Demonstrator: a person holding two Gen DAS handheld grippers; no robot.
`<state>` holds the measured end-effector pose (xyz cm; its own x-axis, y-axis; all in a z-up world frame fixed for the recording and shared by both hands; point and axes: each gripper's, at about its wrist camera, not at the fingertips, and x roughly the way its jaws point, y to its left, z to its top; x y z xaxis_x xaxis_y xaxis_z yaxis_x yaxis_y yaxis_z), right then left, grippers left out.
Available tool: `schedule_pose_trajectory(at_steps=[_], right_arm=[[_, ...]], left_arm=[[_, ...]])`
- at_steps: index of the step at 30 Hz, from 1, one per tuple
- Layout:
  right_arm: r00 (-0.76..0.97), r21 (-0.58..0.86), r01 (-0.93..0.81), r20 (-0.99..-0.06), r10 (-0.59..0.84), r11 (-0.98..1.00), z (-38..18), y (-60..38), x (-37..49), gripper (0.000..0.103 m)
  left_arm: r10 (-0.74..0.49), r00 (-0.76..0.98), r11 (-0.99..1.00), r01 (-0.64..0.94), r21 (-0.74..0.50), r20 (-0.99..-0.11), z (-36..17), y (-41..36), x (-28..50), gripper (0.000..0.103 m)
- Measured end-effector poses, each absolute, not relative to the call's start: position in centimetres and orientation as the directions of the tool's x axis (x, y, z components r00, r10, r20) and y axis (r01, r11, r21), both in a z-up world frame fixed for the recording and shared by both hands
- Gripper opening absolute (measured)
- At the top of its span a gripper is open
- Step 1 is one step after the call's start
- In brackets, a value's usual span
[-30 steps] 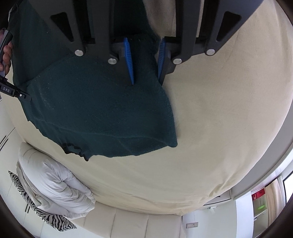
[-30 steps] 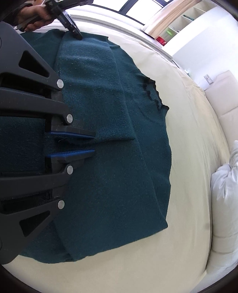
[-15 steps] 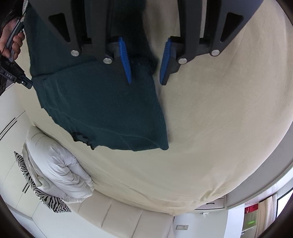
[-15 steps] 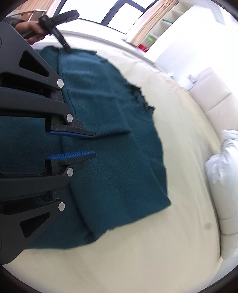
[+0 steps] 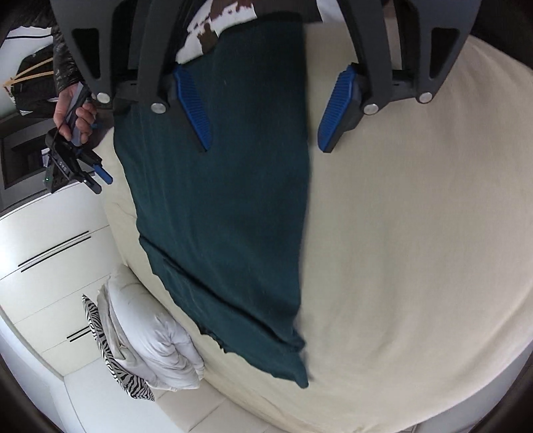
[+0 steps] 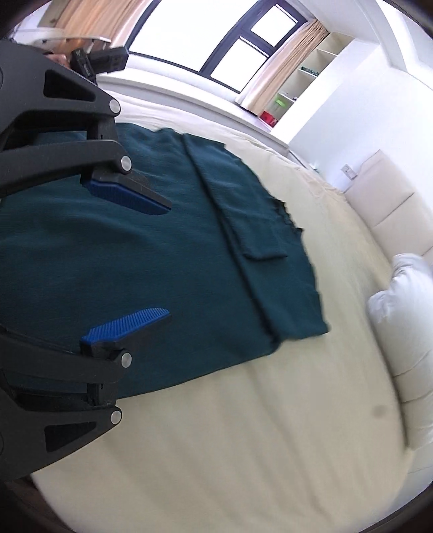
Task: Fold small clothes
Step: 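Grasp the sweater hem with both grippers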
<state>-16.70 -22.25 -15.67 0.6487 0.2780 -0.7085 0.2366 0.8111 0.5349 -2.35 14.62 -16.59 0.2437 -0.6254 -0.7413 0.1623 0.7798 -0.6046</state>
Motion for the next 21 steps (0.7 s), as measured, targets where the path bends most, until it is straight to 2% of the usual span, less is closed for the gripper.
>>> schedule_pose_trajectory(at_steps=[8, 11, 12, 21], right_arm=[[0.573, 0.564, 0.275, -0.747, 0.338, 0.779, -17.9, -23.2, -23.2, 0.057], [0.557, 0.564, 0.286, -0.755, 0.345, 0.774, -18.5, -23.2, -24.5, 0.057], [0.549, 0.564, 0.289, -0.760, 0.349, 0.774, -18.6, -23.2, -24.8, 0.057], [0.501, 0.549, 0.313, -0.789, 0.356, 0.775, -19.0, -23.8, -25.5, 0.057]], left_arm=[[-0.688, 0.147, 0.725, 0.118, -0.678, -0.710, -17.6, 14.8, -4.5, 0.063], [-0.705, 0.124, 0.708, 0.075, -0.702, -0.698, -18.5, 15.4, -4.3, 0.049], [-0.711, 0.120, 0.703, 0.064, -0.709, -0.693, -18.6, 15.6, -4.3, 0.048], [-0.739, 0.084, 0.673, 0.025, -0.740, -0.669, -19.7, 15.9, -5.1, 0.045]])
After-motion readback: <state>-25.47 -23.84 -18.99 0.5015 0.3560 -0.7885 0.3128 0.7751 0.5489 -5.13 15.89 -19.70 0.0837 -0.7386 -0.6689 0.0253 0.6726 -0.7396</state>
